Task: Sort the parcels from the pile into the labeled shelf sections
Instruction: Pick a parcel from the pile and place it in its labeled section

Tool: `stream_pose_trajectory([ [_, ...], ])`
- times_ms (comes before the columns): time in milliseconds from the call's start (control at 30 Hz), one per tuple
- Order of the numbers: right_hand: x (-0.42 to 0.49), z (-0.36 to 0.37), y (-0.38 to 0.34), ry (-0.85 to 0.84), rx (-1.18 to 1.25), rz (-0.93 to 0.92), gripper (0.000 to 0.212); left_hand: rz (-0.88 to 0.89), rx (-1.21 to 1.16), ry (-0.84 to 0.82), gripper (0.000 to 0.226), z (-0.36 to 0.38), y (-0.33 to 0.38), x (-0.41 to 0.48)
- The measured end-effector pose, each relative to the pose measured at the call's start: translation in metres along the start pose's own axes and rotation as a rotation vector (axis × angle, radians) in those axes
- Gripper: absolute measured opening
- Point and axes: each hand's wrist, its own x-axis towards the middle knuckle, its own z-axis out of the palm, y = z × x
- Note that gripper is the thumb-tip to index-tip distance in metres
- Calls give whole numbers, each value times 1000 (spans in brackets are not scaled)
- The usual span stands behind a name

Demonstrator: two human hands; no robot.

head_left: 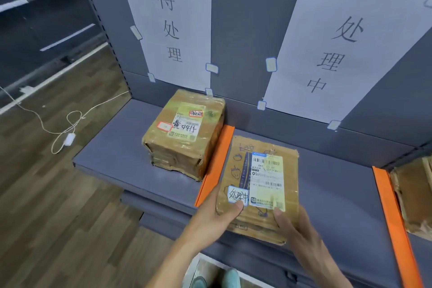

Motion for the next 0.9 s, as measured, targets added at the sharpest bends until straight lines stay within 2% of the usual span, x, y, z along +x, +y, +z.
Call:
stream_pose_trajectory([
  [167,14,-3,-5,21,25,13,42,-23,5,18,40,1,9,10],
  [267,28,-7,-9,4,29,-10,54,-21,9,57,45,3,19,18],
  [367,41,-9,-5,-6,-17,-25,44,-10,26,145,45,7,24,23],
  [500,51,-8,-7,19,-37,-69,82,39,32,215,45,11,23,22],
  [600,55,-7,-9,26,-30,-117,89,52,52,222,45,11,16,22],
  [733,58,-4,-14,38,-24,-127,81,47,79,222,41,6,11,26],
  [867,62,1,-16,80,-11,-95,36,35,106,194,45,0,10,34],
  [900,62,2,-18,94,-6,-74,32,37,114,187,44,-2,10,36],
])
